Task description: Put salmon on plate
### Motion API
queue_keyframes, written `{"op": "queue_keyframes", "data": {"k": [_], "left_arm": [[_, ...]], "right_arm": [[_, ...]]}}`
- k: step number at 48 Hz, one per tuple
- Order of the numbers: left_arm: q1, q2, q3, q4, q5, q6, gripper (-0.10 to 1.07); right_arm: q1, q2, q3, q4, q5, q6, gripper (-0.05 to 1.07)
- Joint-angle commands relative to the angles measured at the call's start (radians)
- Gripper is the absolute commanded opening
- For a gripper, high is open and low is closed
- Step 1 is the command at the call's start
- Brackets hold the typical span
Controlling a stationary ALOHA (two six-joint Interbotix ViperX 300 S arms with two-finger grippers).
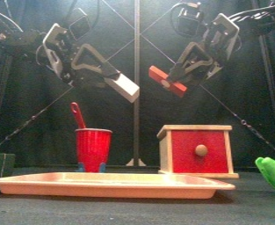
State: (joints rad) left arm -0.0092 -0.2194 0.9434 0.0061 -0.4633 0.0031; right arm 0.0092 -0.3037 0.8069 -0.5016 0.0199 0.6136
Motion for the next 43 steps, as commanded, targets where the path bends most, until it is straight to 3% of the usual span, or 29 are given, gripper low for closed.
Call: {"op": "queue_keyframes", "data": {"k": [1, 14, 31, 43], "left_arm": [[0.003, -0.014, -0.018, 0.005, -0.006, 0.002, 0.43], [0.006, -0.023, -0.002, 0.005, -0.006, 0.002, 0.43], [0.005, -0.075, 0.060, 0.002, -0.006, -0.003, 0.43], [-0.011, -0.117, 0.104, -0.044, -0.006, -0.008, 0.43]], "right_arm": [[0.002, -0.023, -0.008, 0.012, -0.005, 0.003, 0.42], [0.017, -0.020, -0.006, 0.133, -0.005, 0.017, 0.42], [0.015, -0.006, -0.026, 0.505, -0.002, 0.026, 0.42], [0.040, 0.058, -0.040, 0.776, -0.002, 0.026, 0.42]]}}
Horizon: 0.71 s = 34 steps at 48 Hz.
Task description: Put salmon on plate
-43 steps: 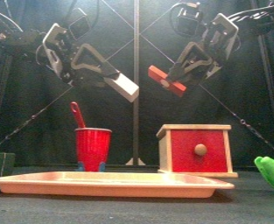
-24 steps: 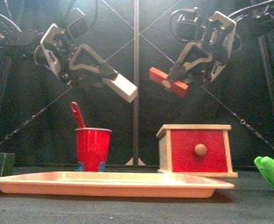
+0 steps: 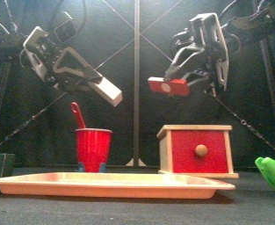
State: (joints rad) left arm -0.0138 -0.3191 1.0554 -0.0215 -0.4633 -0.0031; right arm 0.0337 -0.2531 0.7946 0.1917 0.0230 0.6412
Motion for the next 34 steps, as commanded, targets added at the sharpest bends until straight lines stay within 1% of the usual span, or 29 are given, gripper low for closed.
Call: {"op": "queue_keyframes", "data": {"k": [1, 9, 11, 15, 23, 30, 34], "left_arm": [[-0.008, -0.018, -0.008, -0.021, -0.006, -0.002, 0.43], [-0.046, -0.028, 0.005, -0.063, -0.008, -0.002, 0.43], [-0.055, -0.028, 0.005, -0.078, -0.008, -0.002, 0.43], [-0.072, -0.026, 0.008, -0.109, -0.011, -0.002, 0.43], [-0.104, -0.028, 0.023, -0.172, -0.012, 0.000, 0.43], [-0.109, -0.028, 0.026, -0.224, -0.025, -0.002, 0.43], [-0.114, -0.026, 0.032, -0.249, -0.028, 0.000, 0.43]], "right_arm": [[0.017, 0.011, -0.029, 0.089, -0.005, -0.002, 0.42], [0.046, 0.060, -0.054, 0.230, 0.026, 0.000, 0.42], [0.051, 0.072, -0.067, 0.273, 0.054, 0.000, 0.42], [0.061, 0.094, -0.089, 0.318, 0.104, 0.000, 0.42], [0.061, 0.124, -0.152, 0.334, 0.245, 0.000, 0.42], [0.054, 0.152, -0.196, 0.337, 0.319, 0.003, 0.42], [0.038, 0.169, -0.215, 0.330, 0.362, 0.031, 0.42]]}}
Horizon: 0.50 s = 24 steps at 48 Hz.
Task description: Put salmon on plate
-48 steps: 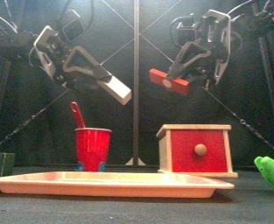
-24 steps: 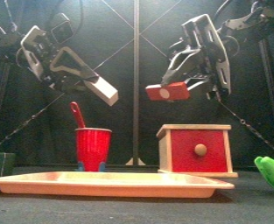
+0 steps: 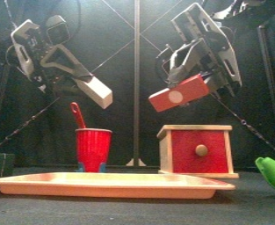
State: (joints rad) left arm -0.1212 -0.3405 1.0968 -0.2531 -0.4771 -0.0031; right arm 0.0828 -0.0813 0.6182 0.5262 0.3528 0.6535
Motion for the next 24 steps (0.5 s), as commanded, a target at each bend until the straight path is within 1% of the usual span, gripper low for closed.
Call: {"op": "queue_keyframes", "data": {"k": [1, 6, 10, 11, 19, 24], "left_arm": [[-0.006, -0.005, -0.006, -0.021, -0.014, -0.002, 0.43], [-0.008, -0.006, 0.002, -0.040, -0.015, 0.000, 0.43], [-0.008, -0.006, 0.003, -0.044, -0.017, 0.000, 0.43], [-0.008, -0.006, 0.003, -0.044, -0.017, 0.000, 0.43], [-0.008, -0.006, 0.003, -0.044, -0.023, 0.000, 0.43], [-0.006, -0.006, 0.003, -0.044, -0.023, -0.002, 0.43]], "right_arm": [[-0.014, 0.002, -0.043, -0.011, 0.041, 0.028, 0.42], [-0.018, 0.015, -0.061, -0.086, 0.094, 0.097, 0.42], [-0.020, 0.021, -0.080, -0.186, 0.133, 0.186, 0.42], [-0.020, 0.021, -0.083, -0.195, 0.137, 0.198, 0.42], [0.003, 0.034, -0.101, -0.396, 0.135, 0.436, 0.43], [0.041, 0.040, -0.106, -0.534, 0.115, 0.621, 0.43]]}}
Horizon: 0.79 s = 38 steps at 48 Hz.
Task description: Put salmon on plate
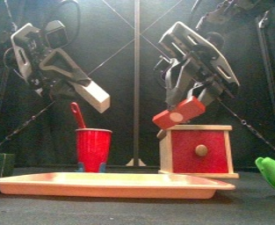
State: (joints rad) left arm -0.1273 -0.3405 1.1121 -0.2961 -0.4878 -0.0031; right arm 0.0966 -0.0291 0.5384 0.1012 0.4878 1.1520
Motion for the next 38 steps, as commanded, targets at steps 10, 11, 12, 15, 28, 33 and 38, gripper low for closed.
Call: {"op": "queue_keyframes", "data": {"k": [10, 11, 12, 15, 28, 33, 38], "left_arm": [[-0.002, -0.006, -0.011, -0.002, -0.012, 0.000, 0.43], [-0.002, -0.006, -0.012, -0.002, -0.012, 0.000, 0.43], [0.000, -0.006, -0.011, -0.002, -0.012, 0.000, 0.43], [-0.002, -0.006, -0.011, -0.002, -0.012, 0.000, 0.43], [0.000, -0.006, -0.012, -0.002, -0.012, 0.000, 0.43], [-0.002, -0.006, -0.011, -0.002, -0.012, 0.000, 0.43], [-0.002, -0.006, -0.011, -0.002, -0.012, 0.000, 0.43]], "right_arm": [[0.115, 0.040, -0.029, -0.380, -0.040, 0.545, 0.44], [0.123, 0.048, -0.029, -0.410, -0.038, 0.584, 0.44], [0.132, 0.054, -0.028, -0.439, -0.037, 0.626, 0.44], [0.155, 0.071, -0.028, -0.528, -0.029, 0.761, 0.44], [0.236, 0.133, -0.063, -0.770, 0.124, 1.200, 0.44], [0.256, 0.155, -0.083, -0.861, 0.178, 1.305, 0.44], [0.275, 0.183, -0.106, -0.890, 0.209, 1.364, 0.44]]}}
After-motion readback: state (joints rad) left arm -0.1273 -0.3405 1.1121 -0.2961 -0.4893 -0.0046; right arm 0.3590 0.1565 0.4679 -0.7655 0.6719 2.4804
